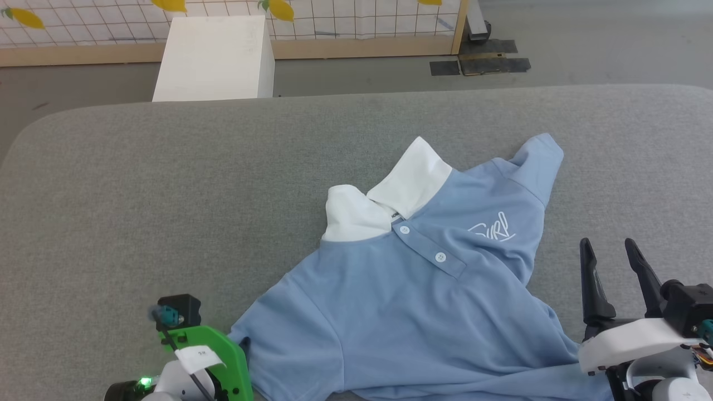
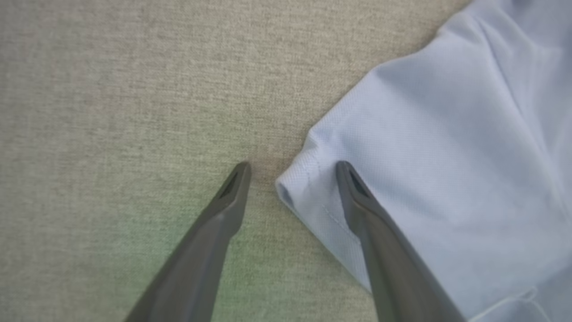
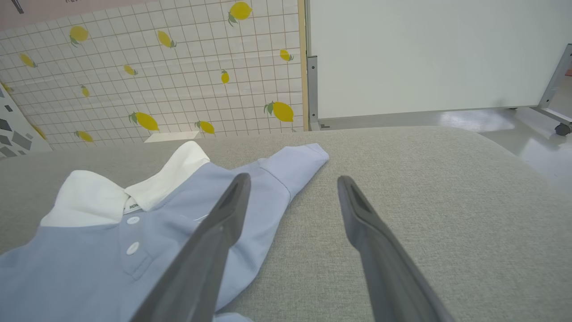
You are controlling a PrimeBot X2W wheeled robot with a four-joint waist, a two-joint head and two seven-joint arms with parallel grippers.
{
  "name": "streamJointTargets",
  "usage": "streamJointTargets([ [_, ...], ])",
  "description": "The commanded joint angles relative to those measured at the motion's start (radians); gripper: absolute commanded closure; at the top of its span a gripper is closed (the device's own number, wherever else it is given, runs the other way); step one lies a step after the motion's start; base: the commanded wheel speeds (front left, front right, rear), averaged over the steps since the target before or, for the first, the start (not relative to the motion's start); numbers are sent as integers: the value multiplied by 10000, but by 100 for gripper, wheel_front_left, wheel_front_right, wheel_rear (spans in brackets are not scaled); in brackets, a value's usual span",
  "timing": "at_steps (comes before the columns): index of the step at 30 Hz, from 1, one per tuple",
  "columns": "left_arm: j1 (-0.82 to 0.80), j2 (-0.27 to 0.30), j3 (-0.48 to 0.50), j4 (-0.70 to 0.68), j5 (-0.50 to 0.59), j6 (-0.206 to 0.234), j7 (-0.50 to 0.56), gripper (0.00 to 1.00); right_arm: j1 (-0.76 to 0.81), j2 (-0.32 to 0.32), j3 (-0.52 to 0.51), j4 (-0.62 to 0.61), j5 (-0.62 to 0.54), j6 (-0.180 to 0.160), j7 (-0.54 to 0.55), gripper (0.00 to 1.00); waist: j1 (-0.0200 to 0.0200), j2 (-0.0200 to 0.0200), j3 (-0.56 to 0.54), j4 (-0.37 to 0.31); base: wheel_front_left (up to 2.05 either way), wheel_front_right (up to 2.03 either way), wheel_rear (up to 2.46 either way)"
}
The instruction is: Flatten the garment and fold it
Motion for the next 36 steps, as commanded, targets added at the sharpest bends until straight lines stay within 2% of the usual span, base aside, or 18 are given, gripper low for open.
streamJointTargets([
  [1, -44, 9, -106, 244, -126, -81, 201, 38, -111, 17, 39, 38, 78, -19, -11, 0, 1, 0, 21, -6, 0, 0, 0],
  [2, -62, 24, -160, 271, -145, -143, 266, 61, -120, 17, 48, 47, 94, -19, -3, 0, 1, 0, 27, 2, 0, 0, 0],
  [3, -80, 35, -222, 296, -175, -221, 327, 100, -128, 18, 54, 57, 113, -19, 9, 0, 1, 0, 36, 19, 0, 0, 0],
  [7, -165, 25, -374, 297, -239, -466, 184, 100, -166, 18, 69, 83, 138, -19, 57, 0, 1, 0, 54, 128, 0, 0, 0],
  [9, -213, 36, -307, 220, -207, -438, -98, 100, -226, 18, 79, 52, 97, -19, 105, 0, 1, 0, 88, 211, 0, 0, 0],
  [15, -264, 330, 518, -202, -191, -15, -1128, 100, -822, 18, -179, -85, -448, -19, 385, 0, 1, 0, 236, 539, 0, 0, 0],
  [20, -348, 542, 1125, -500, -251, 313, -1573, 100, -1851, -65, -446, 242, -891, -19, 1005, 0, 1, 0, 435, 860, 0, 0, 0],
  [28, -1003, 612, 1380, -253, -373, 330, -2052, 100, -4177, -631, -749, 1863, -1149, -19, 3062, 0, 1, 0, 1139, 1339, 0, 0, 0],
  [36, -1863, 353, 1010, -113, -399, 136, -2343, 100, -6846, -1504, -883, 4414, -1510, -19, 5203, 0, 1, 0, 2207, 1996, 0, 0, 0],
])
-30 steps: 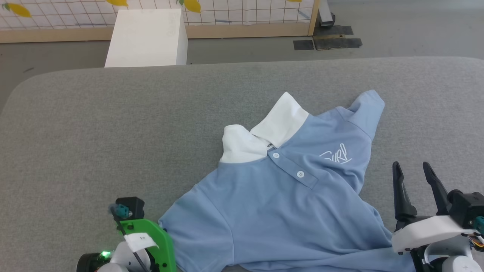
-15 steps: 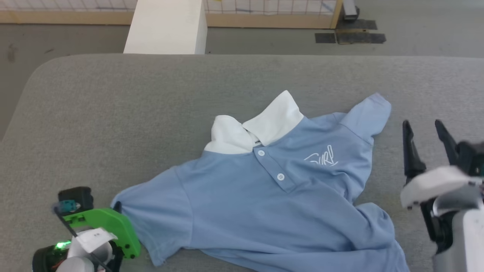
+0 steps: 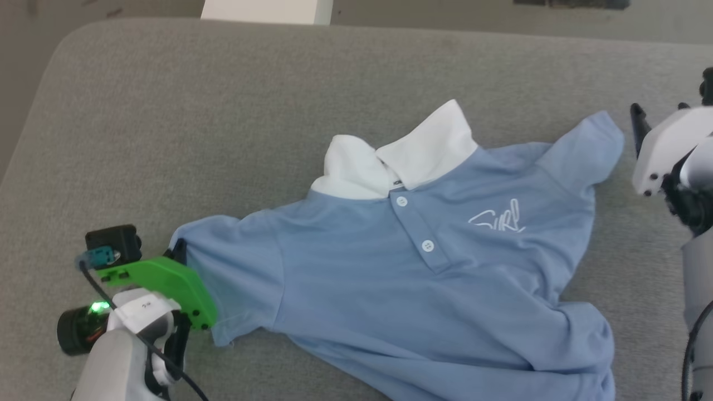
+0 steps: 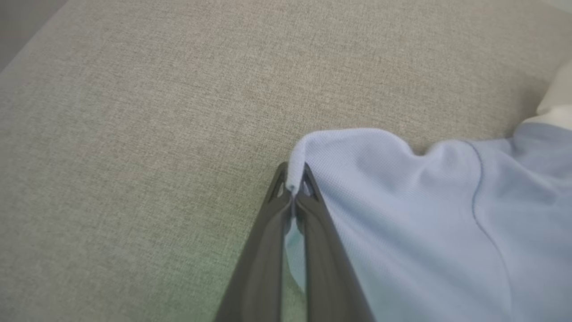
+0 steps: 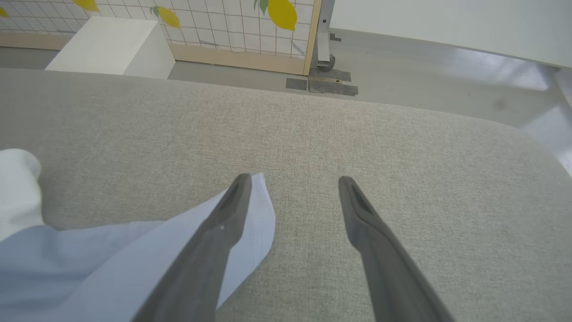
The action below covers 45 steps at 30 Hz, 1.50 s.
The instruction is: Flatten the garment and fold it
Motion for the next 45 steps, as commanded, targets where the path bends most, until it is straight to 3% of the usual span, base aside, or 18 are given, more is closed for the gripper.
streamJointTargets([
  [1, -267, -45, -52, 62, -51, -69, -120, 100, -331, -101, -18, 327, -109, -17, 311, 0, 0, 0, 618, 555, 0, 0, 0],
  [6, -624, -206, -292, 234, -90, -237, -290, 100, -1125, -460, 302, 1314, -66, -17, 1723, 0, 0, 0, 1024, 878, 0, 0, 0],
  [14, -836, -294, -444, 328, -158, -338, -441, 100, -1798, -976, 1132, 1887, 530, -17, 3436, 0, 0, 0, 1429, 1043, 0, 0, 0],
  [16, -852, -285, -453, 341, -177, -351, -464, 100, -1871, -1067, 1284, 2060, 654, -17, 4176, 67, 0, 0, 1459, 1040, 0, 0, 0],
  [17, -856, -272, -463, 344, -181, -362, -461, 100, -1892, -1110, 1375, 2081, 688, -17, 4504, 91, 0, 0, 1467, 1029, 0, 0, 0],
  [18, -864, -253, -471, 339, -183, -370, -457, 100, -1906, -1161, 1470, 2064, 725, -17, 4879, 100, 0, 0, 1466, 1009, 0, 0, 0],
  [23, -851, -117, -525, 210, -228, -522, -442, 100, -1800, -1310, 1787, 1446, 945, -17, 5508, 100, 0, 0, 1308, 835, 0, 0, 0],
  [33, -1396, 516, -226, -848, -877, -1389, -446, 100, -1527, -2058, 2598, -797, 1658, -17, 4910, 100, 0, 0, 359, 168, 0, 0, 0],
  [39, -2639, 1017, 72, -1887, -1387, -1743, 156, 100, -2022, -2672, 3009, -2233, 1788, -17, 4684, 100, 0, 0, 75, -356, 0, 0, 0],
  [45, -4691, 1201, 254, -2240, -1553, -1715, 444, 100, -3338, -2774, 3131, -2955, 1671, -17, 4218, 100, 0, 0, 445, -801, 0, 0, 0],
])
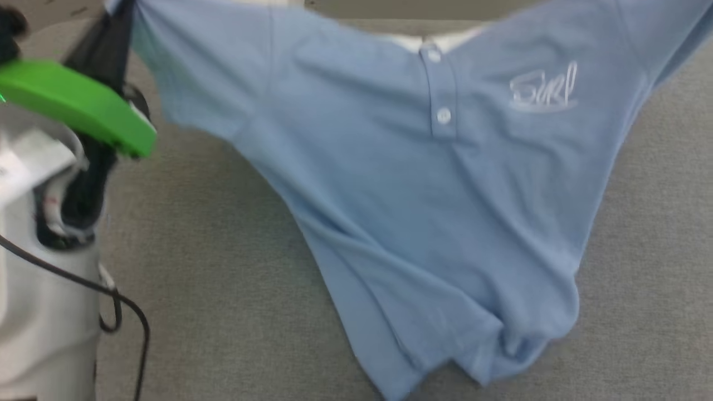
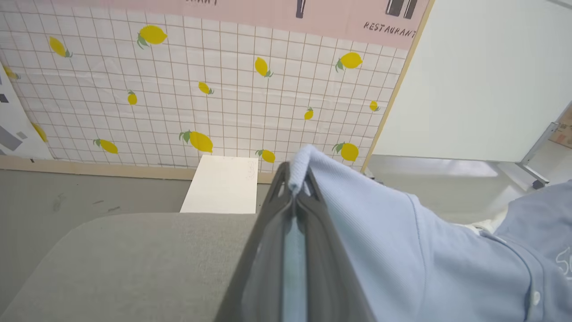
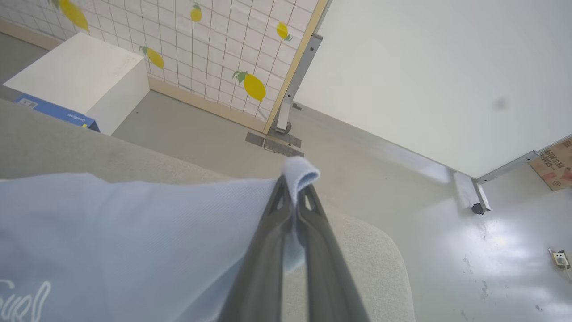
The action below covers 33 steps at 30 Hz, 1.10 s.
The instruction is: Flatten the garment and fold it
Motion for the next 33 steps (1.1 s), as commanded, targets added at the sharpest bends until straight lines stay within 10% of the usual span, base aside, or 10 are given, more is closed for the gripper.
streamJointTargets([
  [1, -659, 81, 97, 37, -60, 29, -81, 100, -437, -10, 47, -95, -44, -19, -168, 100, -1, 0, 290, -273, 0, 0, 0],
  [20, -8565, -613, 940, 3678, 698, 1536, -2972, 100, -6458, 1159, -579, 1696, -2940, -19, -4903, 100, -1, 0, 2402, -1142, 0, 0, 0],
  [33, -7486, -313, 456, 6269, 551, 164, -3628, 100, -5312, 1770, -185, 3780, -3157, -19, -7192, 100, -1, 0, 2330, -1203, 0, 0, 0],
])
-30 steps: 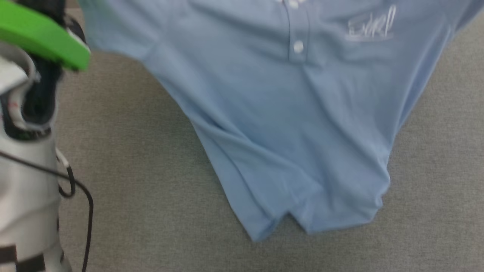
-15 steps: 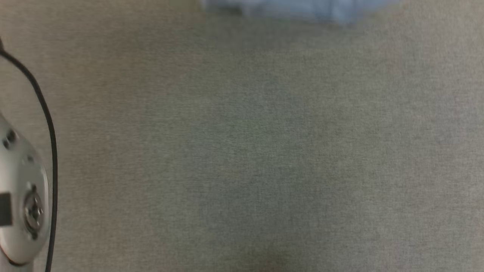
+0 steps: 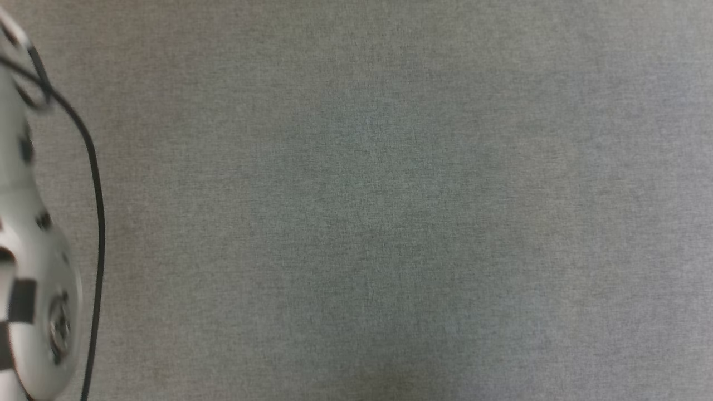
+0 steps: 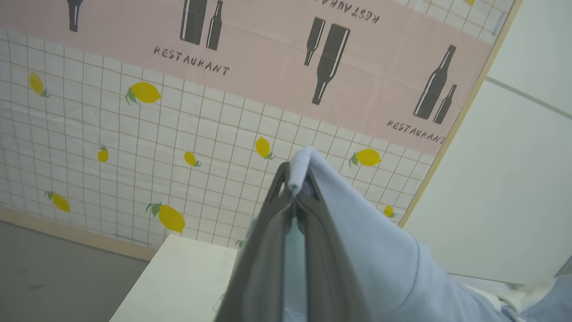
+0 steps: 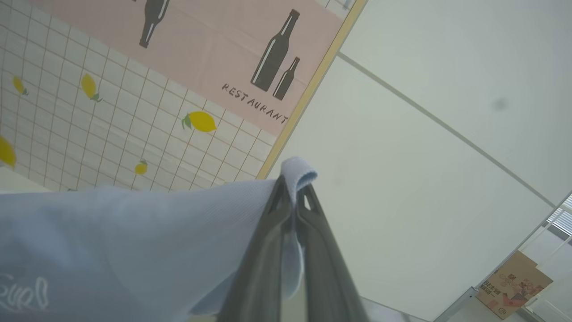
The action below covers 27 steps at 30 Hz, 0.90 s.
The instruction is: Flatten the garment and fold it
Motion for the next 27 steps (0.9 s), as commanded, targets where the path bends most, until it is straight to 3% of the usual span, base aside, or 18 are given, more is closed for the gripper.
streamJointTargets([
  [1, 566, 161, -30, 224, -59, -172, 0, 100, 613, 25, 153, 209, 252, -19, -225, 100, -1, 0, -169, 40, 0, 0, 0],
  [7, 2951, 431, -382, 563, -144, -772, 393, 100, 2944, -99, 571, 455, 1375, -19, -719, 100, -1, 0, -967, 126, 0, 0, 0],
  [12, 5717, 673, -1035, -271, 16, -1000, 1206, 100, 5308, -404, 770, -283, 2490, -19, -460, 100, -1, 0, -1877, 301, 0, 0, 0],
  [19, 9784, 334, -1062, -2400, -1124, -932, 2538, 100, 9041, -721, 490, -2118, 3736, -19, 792, 100, -1, 0, -2888, 412, 0, 0, 0],
  [27, 13655, -23, -606, -4752, -2189, -89, 3441, 100, 12664, -188, -1418, -4306, 3912, -19, 3014, 100, -1, 0, -3679, 470, 0, 0, 0],
])
